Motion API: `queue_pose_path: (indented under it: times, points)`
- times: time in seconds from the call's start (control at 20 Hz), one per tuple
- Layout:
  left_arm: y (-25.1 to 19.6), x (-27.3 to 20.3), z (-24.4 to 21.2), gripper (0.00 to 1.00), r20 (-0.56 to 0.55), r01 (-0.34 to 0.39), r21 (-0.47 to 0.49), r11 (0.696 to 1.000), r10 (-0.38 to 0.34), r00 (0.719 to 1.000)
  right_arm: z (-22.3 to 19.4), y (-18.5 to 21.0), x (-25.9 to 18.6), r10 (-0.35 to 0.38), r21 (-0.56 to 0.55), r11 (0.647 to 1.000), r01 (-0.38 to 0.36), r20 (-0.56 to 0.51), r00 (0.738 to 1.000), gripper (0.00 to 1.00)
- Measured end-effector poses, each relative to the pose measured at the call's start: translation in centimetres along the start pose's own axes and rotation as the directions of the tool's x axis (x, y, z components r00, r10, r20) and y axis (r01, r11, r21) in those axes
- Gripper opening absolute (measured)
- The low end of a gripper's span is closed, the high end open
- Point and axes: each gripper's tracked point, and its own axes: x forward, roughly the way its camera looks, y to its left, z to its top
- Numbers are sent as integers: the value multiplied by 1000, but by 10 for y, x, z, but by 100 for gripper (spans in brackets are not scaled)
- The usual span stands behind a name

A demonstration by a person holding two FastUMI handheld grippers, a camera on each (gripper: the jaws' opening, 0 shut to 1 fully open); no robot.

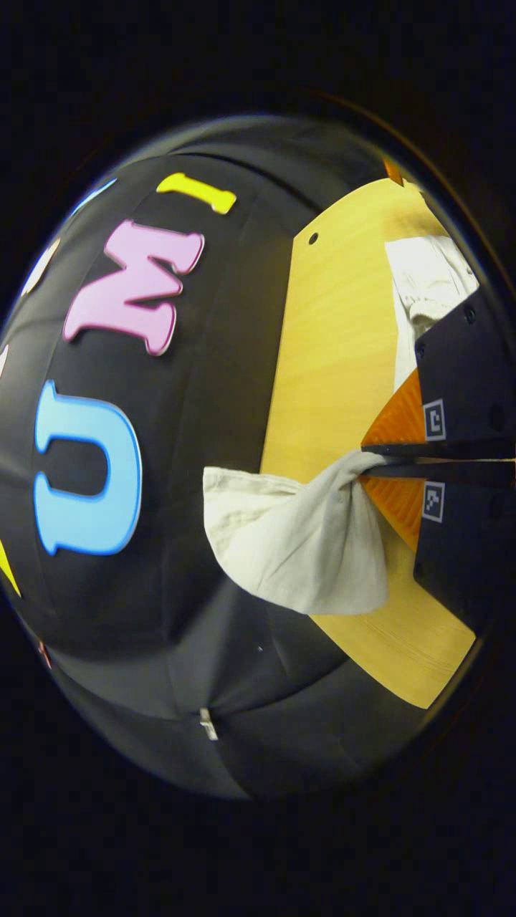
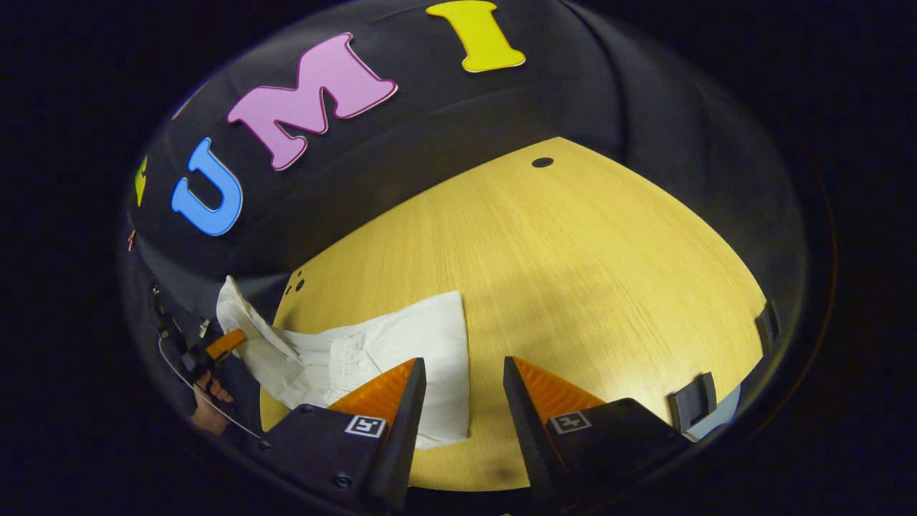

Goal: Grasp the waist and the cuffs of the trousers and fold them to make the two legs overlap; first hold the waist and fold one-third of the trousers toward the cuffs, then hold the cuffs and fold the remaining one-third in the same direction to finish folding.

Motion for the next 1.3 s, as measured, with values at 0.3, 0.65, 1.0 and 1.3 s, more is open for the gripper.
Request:
queue_pose_path:
  times: [0.3, 0.65, 1.0, 1.3]
  points:
    - [-97, -3, -18, 6, -35, 153, 211, 965, -149, 988, 25, -41, -6, -56, 49, 997, 54, 37, 998, 68]
    - [-169, -20, -99, 6, -197, 359, 372, 856, -305, 932, 28, -76, -15, -109, 82, 991, 106, 44, 993, 67]
    - [-176, -45, -170, 7, -322, 462, 653, 601, -331, 887, 13, -82, -14, -119, 81, 990, 118, 9, 993, 68]
    - [-180, -49, -196, 6, -362, 485, 737, 470, -331, 871, 3, -81, -13, -114, 75, 991, 115, -12, 993, 68]
